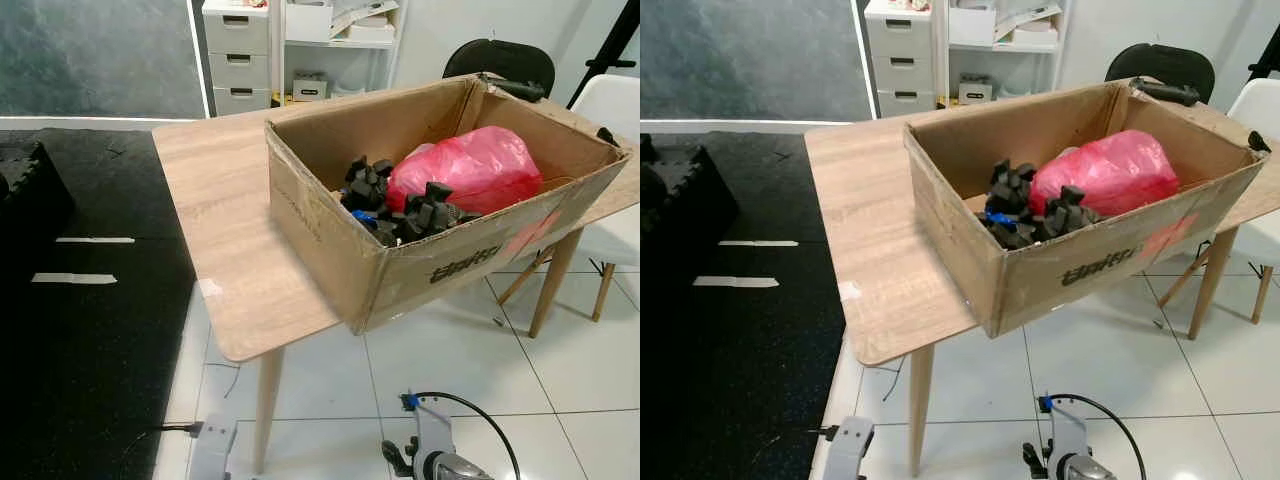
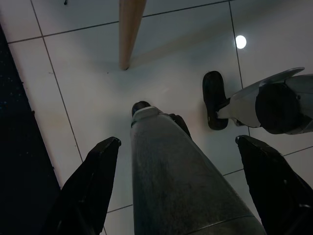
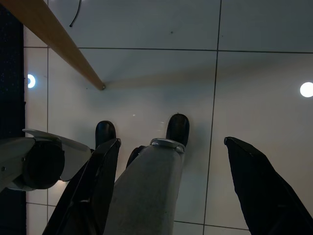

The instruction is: Picking trash to rubbish bin

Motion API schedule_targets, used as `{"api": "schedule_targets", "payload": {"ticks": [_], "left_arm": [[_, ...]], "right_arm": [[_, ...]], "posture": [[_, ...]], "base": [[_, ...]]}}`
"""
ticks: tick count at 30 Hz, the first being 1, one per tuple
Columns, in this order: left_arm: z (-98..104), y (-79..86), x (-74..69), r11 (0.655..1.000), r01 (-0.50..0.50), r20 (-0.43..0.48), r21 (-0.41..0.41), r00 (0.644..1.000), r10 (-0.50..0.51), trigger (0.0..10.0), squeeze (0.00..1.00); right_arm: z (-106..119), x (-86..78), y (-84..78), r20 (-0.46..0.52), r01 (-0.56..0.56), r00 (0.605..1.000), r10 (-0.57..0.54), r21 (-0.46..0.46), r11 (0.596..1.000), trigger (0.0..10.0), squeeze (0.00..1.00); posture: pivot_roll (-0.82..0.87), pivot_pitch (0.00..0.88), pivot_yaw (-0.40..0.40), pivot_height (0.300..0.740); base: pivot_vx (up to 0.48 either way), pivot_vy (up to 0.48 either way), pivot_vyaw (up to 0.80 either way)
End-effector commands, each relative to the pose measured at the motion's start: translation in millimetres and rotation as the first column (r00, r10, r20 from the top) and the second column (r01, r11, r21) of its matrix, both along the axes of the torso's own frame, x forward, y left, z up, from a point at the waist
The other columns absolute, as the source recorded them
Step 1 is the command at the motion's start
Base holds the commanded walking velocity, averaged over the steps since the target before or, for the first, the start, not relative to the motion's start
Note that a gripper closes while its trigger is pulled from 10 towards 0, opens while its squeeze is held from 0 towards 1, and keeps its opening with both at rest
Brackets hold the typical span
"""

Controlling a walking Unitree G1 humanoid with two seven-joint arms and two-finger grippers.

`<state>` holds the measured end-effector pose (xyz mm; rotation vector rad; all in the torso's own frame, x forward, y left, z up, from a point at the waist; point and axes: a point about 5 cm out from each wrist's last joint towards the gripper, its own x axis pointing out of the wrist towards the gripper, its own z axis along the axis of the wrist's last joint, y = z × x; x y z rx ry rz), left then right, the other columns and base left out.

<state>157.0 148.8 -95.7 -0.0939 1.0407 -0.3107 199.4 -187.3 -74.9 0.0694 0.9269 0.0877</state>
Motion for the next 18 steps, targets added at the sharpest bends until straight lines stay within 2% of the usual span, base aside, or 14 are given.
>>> {"api": "schedule_targets", "payload": {"ticks": [1,18], "left_arm": [[-3.1,-4.6,-6.9,1.000,0.004,-0.028,-0.005,1.000,-0.004,10.0,0.00],[-4.9,-5.6,-10.7,1.000,-0.004,-0.045,0.001,0.999,0.004,10.0,0.00]], "right_arm": [[-2.6,-5.1,-1.6,-0.017,0.014,1.000,-0.014,0.002,1.000,10.0,0.00],[-2.1,-4.2,-2.1,-0.017,0.008,1.000,-0.008,-0.001,1.000,10.0,0.00]], "posture": [[-0.01,0.063,-0.016,0.740],[0.00,0.064,-0.018,0.740]], "base": [[0.000,0.000,0.00],[0.000,0.000,0.00]]}}
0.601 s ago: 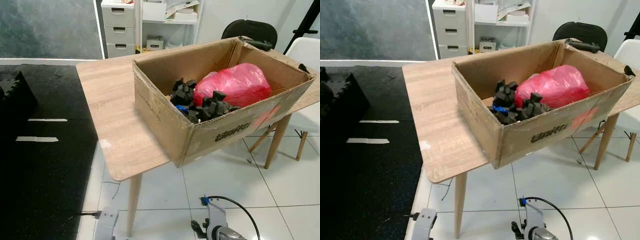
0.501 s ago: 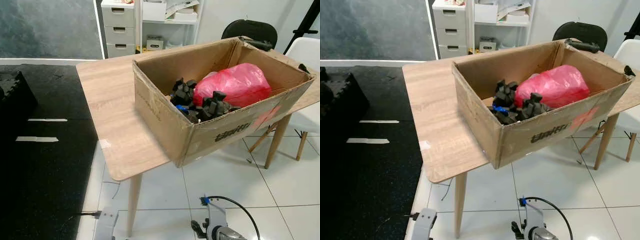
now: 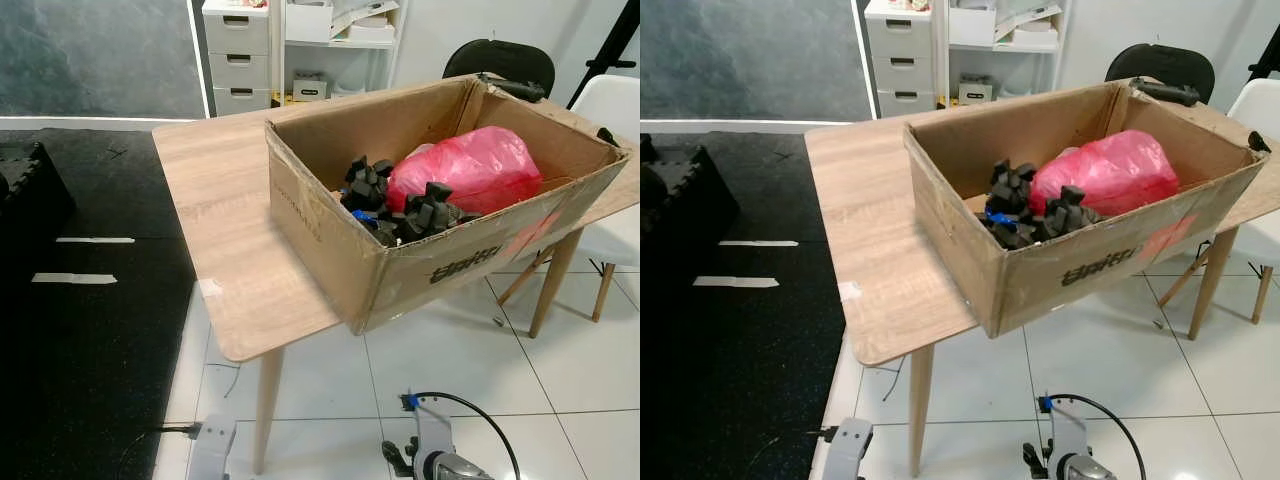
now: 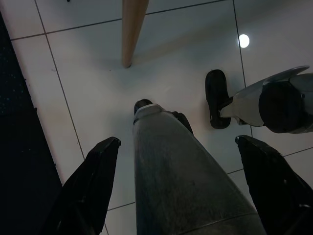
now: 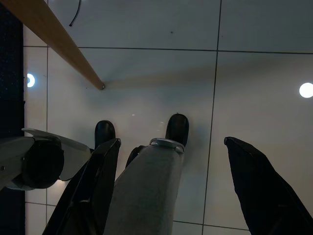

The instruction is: Picking trash to rubbish bin

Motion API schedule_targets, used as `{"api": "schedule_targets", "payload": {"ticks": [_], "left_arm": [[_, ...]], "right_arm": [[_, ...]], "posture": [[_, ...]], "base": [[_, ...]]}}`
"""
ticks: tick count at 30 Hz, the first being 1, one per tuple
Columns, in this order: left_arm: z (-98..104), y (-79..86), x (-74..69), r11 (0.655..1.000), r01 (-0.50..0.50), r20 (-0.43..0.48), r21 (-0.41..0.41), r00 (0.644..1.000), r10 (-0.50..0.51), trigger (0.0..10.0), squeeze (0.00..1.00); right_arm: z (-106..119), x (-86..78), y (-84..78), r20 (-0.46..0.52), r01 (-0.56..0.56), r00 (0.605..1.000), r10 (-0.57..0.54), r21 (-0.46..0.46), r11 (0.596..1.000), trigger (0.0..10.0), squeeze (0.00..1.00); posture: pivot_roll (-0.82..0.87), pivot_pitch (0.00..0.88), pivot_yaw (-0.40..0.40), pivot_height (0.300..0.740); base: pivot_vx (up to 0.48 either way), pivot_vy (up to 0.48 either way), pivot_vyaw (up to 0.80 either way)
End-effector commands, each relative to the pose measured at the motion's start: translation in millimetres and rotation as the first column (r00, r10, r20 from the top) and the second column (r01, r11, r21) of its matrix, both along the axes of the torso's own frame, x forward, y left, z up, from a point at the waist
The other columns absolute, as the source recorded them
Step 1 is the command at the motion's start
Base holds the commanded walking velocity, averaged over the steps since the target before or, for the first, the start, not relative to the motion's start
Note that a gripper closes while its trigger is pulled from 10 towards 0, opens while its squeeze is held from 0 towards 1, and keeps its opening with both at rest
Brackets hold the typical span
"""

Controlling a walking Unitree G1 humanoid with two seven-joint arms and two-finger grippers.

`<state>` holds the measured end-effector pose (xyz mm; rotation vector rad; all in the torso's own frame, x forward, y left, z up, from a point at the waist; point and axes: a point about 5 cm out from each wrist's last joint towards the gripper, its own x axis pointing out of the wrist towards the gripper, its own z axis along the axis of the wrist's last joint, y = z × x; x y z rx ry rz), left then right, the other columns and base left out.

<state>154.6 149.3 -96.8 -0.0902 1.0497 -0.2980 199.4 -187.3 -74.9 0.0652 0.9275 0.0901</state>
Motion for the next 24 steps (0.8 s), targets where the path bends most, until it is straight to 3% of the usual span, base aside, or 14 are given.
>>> {"api": "schedule_targets", "payload": {"ticks": [1,9,24], "left_arm": [[-3.9,-5.7,-8.9,1.000,0.004,-0.038,-0.008,0.999,-0.005,10.0,0.00],[-5.0,-4.4,-12.1,1.000,0.015,-0.047,-0.003,0.999,-0.015,10.0,0.00],[-5.4,-4.6,-12.7,1.000,0.025,-0.049,0.012,0.999,-0.024,10.0,0.00]], "right_arm": [[-2.1,-4.3,-2.1,-0.016,0.013,1.000,-0.013,0.001,1.000,10.0,0.00],[-2.4,-4.8,-2.5,-0.018,0.014,1.000,-0.014,0.000,1.000,10.0,0.00],[-3.4,-6.6,-1.5,-0.024,0.006,1.000,-0.006,0.000,1.000,10.0,0.00]], "posture": [[0.00,0.064,-0.018,0.740],[-0.01,0.065,-0.020,0.740],[0.00,0.068,-0.022,0.740]], "base": [[0.000,0.000,0.00],[0.000,0.000,0.00],[-0.315,0.000,0.00]]}}
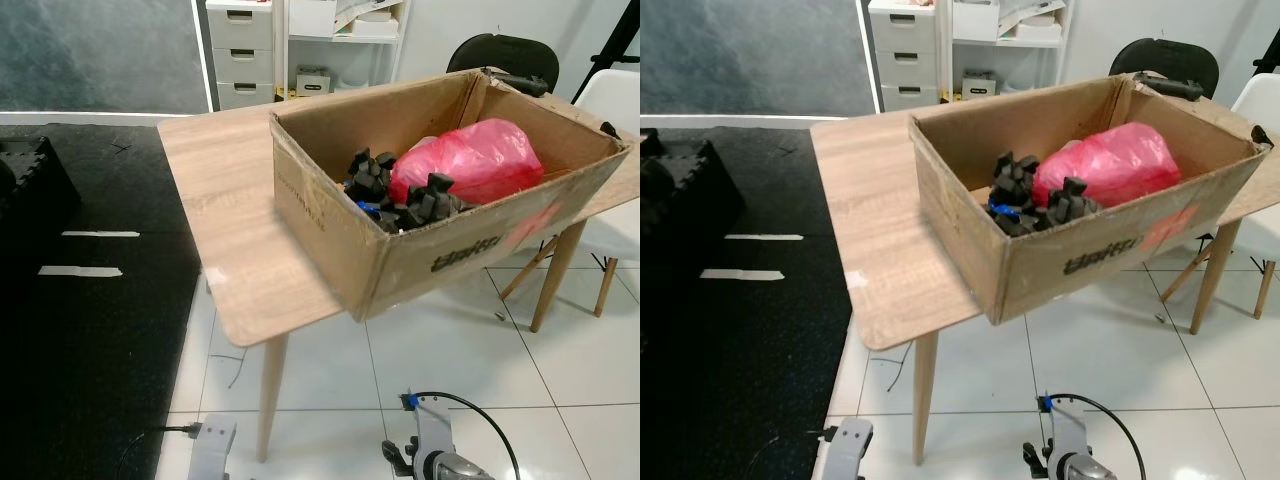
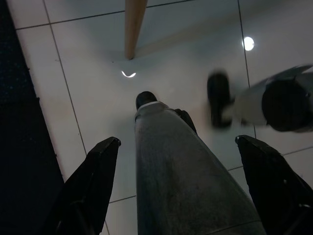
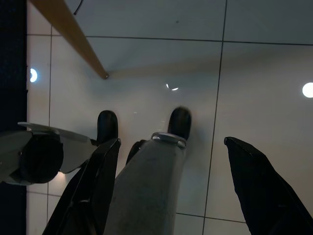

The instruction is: Picking trash to rubbish bin

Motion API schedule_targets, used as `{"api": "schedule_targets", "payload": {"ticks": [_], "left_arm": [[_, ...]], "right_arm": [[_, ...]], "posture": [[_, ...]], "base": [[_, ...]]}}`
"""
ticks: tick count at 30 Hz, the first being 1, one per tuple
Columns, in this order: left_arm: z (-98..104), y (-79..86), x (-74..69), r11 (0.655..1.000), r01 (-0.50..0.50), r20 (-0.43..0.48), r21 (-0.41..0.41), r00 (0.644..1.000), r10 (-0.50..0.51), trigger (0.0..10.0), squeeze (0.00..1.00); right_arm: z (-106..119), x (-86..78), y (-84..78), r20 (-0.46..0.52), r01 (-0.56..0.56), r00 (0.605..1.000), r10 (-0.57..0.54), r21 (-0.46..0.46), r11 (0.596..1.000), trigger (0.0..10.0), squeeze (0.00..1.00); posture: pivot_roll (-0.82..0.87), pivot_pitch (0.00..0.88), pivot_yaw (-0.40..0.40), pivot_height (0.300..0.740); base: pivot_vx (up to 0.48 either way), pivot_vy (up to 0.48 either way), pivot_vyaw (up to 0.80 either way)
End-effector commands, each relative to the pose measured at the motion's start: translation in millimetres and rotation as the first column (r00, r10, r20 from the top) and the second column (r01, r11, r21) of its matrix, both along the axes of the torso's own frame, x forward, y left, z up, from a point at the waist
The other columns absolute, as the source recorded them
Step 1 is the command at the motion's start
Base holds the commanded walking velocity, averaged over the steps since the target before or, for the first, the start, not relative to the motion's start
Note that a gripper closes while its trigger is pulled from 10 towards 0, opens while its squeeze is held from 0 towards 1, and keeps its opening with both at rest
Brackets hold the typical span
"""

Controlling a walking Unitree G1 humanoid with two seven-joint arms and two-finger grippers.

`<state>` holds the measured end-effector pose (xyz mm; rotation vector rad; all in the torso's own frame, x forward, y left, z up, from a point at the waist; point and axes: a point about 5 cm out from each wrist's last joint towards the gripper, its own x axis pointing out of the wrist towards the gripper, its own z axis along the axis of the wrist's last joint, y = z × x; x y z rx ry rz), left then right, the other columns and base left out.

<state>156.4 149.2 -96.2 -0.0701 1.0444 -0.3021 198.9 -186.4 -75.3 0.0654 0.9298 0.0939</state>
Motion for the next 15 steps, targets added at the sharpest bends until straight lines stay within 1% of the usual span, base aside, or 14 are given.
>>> {"api": "schedule_targets", "payload": {"ticks": [1,15], "left_arm": [[-6.0,-4.4,-14.4,1.000,0.012,-0.057,-0.001,0.998,-0.012,10.0,0.00],[-5.7,-5.2,-13.9,1.000,0.021,-0.052,-0.002,0.998,-0.021,10.0,0.00]], "right_arm": [[-3.0,-6.1,-2.4,-0.022,0.009,1.000,-0.009,-0.002,1.000,10.0,0.00],[-3.9,-7.5,-1.2,-0.029,-0.008,1.000,0.008,-0.009,1.000,10.0,0.00]], "posture": [[0.00,0.068,-0.022,0.740],[0.00,0.064,-0.023,0.740]], "base": [[-0.364,0.000,0.00],[-0.385,0.000,0.00]]}}
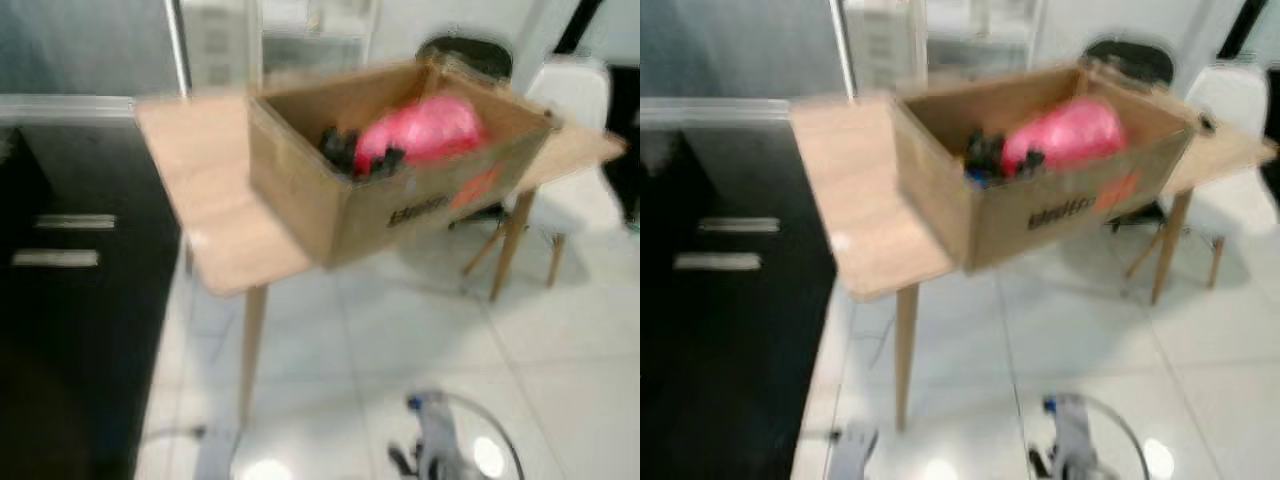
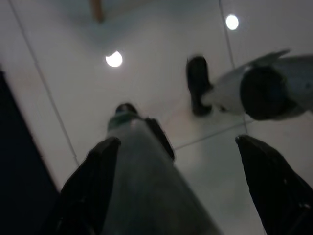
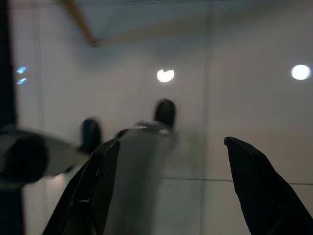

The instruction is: Picking trash to rubbish bin

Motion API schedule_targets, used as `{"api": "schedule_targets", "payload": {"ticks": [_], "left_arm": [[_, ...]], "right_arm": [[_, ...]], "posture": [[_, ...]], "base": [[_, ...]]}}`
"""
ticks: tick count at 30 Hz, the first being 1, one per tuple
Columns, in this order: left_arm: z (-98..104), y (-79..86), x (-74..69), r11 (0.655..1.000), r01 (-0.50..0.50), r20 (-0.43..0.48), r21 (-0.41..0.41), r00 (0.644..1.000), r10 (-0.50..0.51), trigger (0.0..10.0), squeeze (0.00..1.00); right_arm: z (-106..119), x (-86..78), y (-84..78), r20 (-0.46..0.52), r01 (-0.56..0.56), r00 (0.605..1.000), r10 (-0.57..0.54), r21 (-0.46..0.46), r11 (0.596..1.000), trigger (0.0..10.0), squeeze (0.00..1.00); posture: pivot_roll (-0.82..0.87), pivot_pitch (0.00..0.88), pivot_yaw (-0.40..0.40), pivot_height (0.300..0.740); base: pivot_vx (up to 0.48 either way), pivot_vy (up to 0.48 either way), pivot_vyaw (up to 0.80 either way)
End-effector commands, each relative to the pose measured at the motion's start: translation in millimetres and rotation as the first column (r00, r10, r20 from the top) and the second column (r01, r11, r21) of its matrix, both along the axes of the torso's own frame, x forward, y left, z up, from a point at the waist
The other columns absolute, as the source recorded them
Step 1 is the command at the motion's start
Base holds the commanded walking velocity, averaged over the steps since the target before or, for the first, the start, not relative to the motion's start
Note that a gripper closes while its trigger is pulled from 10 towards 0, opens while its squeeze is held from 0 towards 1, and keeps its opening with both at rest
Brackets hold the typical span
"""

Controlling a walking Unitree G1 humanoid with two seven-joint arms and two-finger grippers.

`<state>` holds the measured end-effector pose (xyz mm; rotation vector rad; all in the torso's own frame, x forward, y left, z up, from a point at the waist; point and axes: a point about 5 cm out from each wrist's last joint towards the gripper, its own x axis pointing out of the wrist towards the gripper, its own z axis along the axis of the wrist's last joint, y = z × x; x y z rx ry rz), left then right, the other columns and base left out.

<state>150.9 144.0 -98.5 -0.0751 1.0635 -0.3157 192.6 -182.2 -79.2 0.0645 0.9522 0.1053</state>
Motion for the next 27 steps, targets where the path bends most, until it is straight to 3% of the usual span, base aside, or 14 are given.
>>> {"api": "schedule_targets", "payload": {"ticks": [1,9,17,27], "left_arm": [[-3,0.0,-8.5,1.000,0.011,-0.032,0.006,0.999,-0.011,10.0,0.00],[-3,1.4,-7.6,1.000,0.009,-0.027,0.005,1.000,-0.009,10.0,0.00],[-2,4.9,-4.4,1.000,-0.017,-0.012,0.011,1.000,0.017,10.0,0.00],[-2,14.2,-5.3,0.994,0.013,-0.001,0.104,1.000,-0.013,10.0,0.00]], "right_arm": [[0,-1.2,-5.5,-0.007,0.003,1.000,-0.003,-0.012,1.000,10.0,0.00],[0,-1.4,-4.3,-0.007,0.007,1.000,-0.007,-0.006,1.000,10.0,0.00],[0,-1.0,-4.3,-0.004,0.022,1.000,-0.022,0.001,1.000,10.0,0.00],[0,-2.0,-13.3,-0.002,0.168,0.986,-0.168,0.033,0.985,10.0,0.00]], "posture": [[0.00,0.064,-0.023,0.740],[0.00,0.069,-0.018,0.740],[0.00,0.076,-0.012,0.740],[-0.02,0.082,0.008,0.740]], "base": [[-0.386,0.000,0.00],[-0.385,0.000,0.00],[0.000,0.000,0.00],[0.000,0.000,0.00]]}}
